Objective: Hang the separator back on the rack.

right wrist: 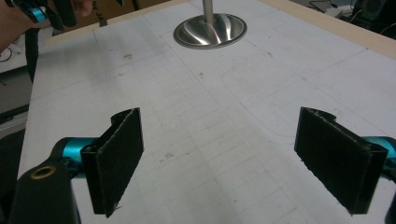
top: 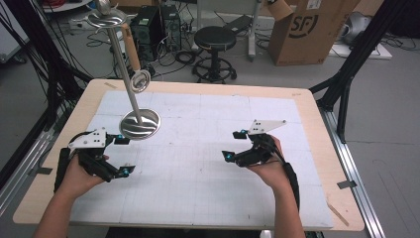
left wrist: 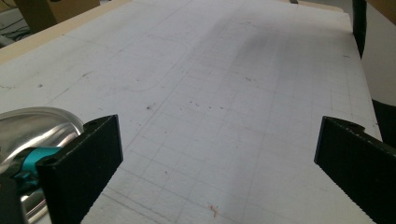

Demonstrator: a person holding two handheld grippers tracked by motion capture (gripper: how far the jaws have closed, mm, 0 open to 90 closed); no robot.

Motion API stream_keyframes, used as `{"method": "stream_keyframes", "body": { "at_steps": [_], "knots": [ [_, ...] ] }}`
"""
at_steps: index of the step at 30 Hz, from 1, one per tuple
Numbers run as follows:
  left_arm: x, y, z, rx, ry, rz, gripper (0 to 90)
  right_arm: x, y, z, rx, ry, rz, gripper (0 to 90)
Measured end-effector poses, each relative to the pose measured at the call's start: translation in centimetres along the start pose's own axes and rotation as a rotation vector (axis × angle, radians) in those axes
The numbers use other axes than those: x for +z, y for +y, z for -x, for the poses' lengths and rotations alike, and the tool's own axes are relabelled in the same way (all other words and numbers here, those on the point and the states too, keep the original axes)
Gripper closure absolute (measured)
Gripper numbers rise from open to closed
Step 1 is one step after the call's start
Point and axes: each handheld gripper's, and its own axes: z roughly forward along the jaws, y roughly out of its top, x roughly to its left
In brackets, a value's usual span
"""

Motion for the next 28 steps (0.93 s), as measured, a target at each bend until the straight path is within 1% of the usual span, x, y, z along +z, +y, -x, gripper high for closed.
{"method": "stream_keyframes", "body": {
  "at_steps": [5, 8, 13, 16, 25, 28],
  "knots": [
    [0.03, 0.00, 0.07, -0.001, -0.003, 0.001, 1.6, 0.06, -0.06, -0.16, 0.003, 0.001, -0.003, 14.6],
    [-0.01, 0.02, 0.08, 0.002, -0.005, 0.003, 1.6, 0.07, -0.08, -0.19, -0.004, -0.002, -0.004, 14.6],
    [-0.07, -0.04, -0.01, -0.004, -0.001, 0.000, 1.6, 0.09, -0.10, -0.21, -0.004, -0.005, -0.002, 14.6],
    [-0.03, -0.02, 0.00, 0.001, -0.003, -0.002, 1.6, 0.14, -0.15, -0.28, 0.000, -0.003, -0.006, 14.6],
    [0.01, -0.03, 0.03, -0.002, -0.001, -0.003, 1.6, 0.10, -0.16, -0.22, -0.002, -0.001, 0.003, 14.6],
    [0.01, -0.01, 0.02, -0.001, -0.001, -0.002, 1.6, 0.02, -0.17, -0.24, 0.005, 0.000, 0.001, 14.6]
  ]
}}
